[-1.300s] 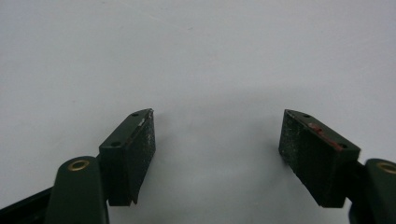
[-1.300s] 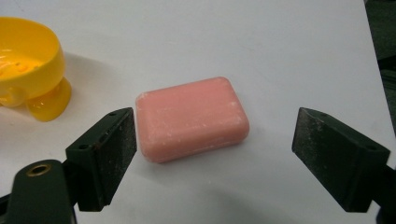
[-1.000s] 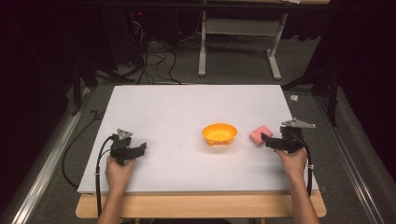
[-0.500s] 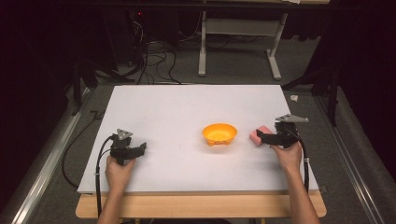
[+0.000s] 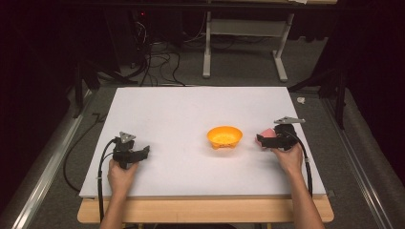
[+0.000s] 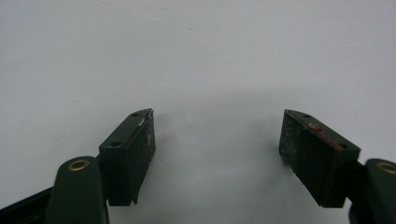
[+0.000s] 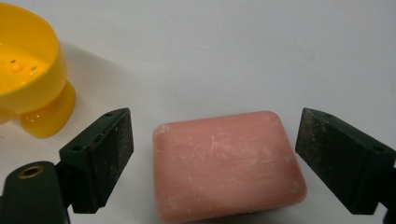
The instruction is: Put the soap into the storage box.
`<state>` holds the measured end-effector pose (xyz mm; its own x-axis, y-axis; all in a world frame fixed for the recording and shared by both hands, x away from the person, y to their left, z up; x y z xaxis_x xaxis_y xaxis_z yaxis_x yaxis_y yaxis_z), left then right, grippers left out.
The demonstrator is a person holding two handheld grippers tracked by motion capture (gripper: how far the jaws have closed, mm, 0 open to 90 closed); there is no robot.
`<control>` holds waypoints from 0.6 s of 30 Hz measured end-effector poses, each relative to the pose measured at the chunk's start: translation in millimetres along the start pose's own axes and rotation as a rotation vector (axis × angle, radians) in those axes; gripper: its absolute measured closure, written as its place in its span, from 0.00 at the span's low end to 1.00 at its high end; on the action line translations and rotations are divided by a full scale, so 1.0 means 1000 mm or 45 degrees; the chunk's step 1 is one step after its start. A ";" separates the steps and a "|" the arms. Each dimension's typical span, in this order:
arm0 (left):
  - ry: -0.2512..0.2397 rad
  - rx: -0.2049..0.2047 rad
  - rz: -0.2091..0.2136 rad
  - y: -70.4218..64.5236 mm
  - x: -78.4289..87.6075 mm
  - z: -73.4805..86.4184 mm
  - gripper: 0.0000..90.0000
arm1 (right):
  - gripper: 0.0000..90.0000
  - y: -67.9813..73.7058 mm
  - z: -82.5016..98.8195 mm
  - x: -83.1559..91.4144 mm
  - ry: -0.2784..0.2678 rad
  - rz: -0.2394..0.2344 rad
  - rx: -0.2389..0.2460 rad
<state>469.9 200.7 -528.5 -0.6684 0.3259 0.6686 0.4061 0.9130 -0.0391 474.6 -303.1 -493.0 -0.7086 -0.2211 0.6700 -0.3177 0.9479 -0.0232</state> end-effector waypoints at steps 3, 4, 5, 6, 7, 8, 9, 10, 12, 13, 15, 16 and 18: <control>-0.002 0.000 0.000 0.000 0.000 0.000 0.30 | 0.13 -0.001 0.001 -0.002 0.006 0.003 0.000; 0.000 0.000 0.000 0.000 0.000 0.000 0.30 | 0.13 -0.001 0.001 -0.003 0.008 0.004 0.003; 0.000 0.000 0.000 0.000 0.000 0.000 0.30 | 0.13 0.000 0.002 -0.004 0.010 0.002 0.006; 0.000 0.000 0.000 0.000 0.000 0.000 0.30 | 0.13 -0.001 0.003 -0.006 0.016 0.008 0.007; 0.000 0.000 0.000 0.000 0.000 0.000 0.30 | 0.13 -0.001 0.003 -0.006 0.016 0.008 0.007; 0.000 0.000 0.000 0.000 0.000 0.000 0.30 | 0.13 -0.001 0.003 -0.006 0.017 0.015 0.011; 0.000 0.000 0.000 0.000 0.000 0.000 0.30 | 0.13 -0.002 0.004 -0.007 0.024 0.025 0.008; 0.000 -0.001 0.000 0.000 0.000 0.000 0.30 | 0.13 -0.003 0.006 -0.010 0.037 0.025 0.005; 0.000 0.000 0.000 0.000 0.000 0.000 0.30 | 0.13 -0.004 0.009 -0.013 0.053 0.028 0.004; 0.000 0.000 0.000 0.000 0.000 0.000 0.30 | 0.13 -0.004 0.010 -0.014 0.058 0.026 0.005; -0.002 0.000 0.000 0.000 0.000 0.000 0.30 | 0.13 -0.004 0.011 -0.016 0.060 0.027 0.007; 0.000 0.000 0.000 0.000 0.000 0.000 0.30 | 0.13 -0.004 0.012 -0.017 0.065 0.029 0.007; 0.000 0.000 0.000 0.000 0.000 0.000 0.30 | 0.13 -0.003 0.013 -0.018 0.069 0.033 0.007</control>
<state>469.9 200.7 -528.5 -0.6686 0.3258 0.6685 0.4059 0.9131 -0.0391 480.4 -305.4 -514.9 -0.6816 -0.1835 0.7084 -0.3033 0.9518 -0.0452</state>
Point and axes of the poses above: each handheld gripper's, and its own axes: x roughly backward along the jaws, z roughly out of its underside, y roughly to its left, the point moved 6 cm from there along -x, roughly forward along the jaws, and after that the axes turned 3 degrees about z, right-handed, at the moved point
